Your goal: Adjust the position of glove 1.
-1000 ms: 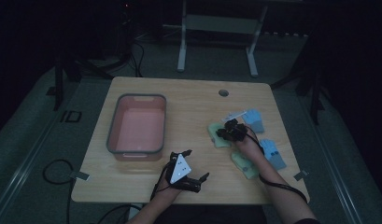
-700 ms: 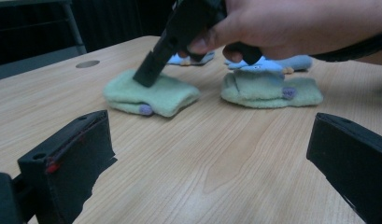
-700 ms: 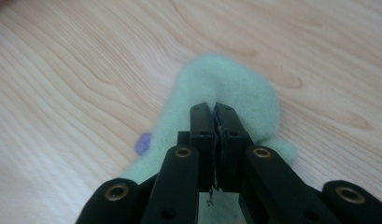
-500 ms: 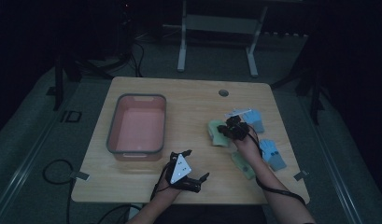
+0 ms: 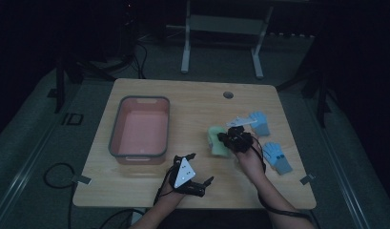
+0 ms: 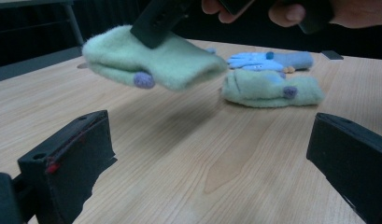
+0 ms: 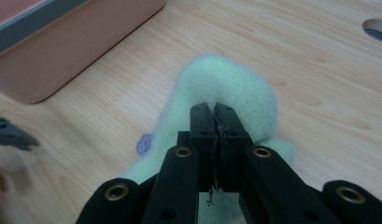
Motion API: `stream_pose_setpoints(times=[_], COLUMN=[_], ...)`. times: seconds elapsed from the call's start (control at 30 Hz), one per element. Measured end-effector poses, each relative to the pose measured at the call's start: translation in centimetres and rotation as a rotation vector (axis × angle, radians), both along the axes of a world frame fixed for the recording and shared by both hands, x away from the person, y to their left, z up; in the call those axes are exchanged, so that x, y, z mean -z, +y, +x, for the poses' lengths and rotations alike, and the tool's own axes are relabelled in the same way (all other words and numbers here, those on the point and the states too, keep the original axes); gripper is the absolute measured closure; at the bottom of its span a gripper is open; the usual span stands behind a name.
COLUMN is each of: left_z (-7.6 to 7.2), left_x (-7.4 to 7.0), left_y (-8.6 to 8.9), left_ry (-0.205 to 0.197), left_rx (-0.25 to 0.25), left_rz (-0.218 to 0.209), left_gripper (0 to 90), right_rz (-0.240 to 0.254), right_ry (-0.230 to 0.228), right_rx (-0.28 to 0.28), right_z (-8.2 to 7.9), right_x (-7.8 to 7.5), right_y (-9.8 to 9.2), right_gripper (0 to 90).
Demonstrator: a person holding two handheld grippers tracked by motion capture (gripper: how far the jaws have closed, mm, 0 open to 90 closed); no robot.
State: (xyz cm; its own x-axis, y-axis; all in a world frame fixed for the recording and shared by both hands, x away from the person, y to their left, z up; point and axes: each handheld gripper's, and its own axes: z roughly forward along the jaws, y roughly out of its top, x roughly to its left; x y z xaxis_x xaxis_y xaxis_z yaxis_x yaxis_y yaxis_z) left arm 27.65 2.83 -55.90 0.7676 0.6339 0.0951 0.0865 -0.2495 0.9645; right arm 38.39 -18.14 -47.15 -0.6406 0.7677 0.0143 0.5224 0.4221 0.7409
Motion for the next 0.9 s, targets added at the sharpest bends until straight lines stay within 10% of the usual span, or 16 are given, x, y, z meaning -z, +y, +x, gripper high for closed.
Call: stream_pose_setpoints(times=[0.9], left_z=[0.0], left_x=[0.0], left_y=[0.0], left_ry=[-0.005], left_rx=[0.003], left_rz=[0.003], left_gripper=[0.4], right_rz=[-0.054], right_ry=[0.076], right_rx=[0.117], right_z=[0.7], right_x=[7.0], right_y=[2.3], right_gripper=[79.9])
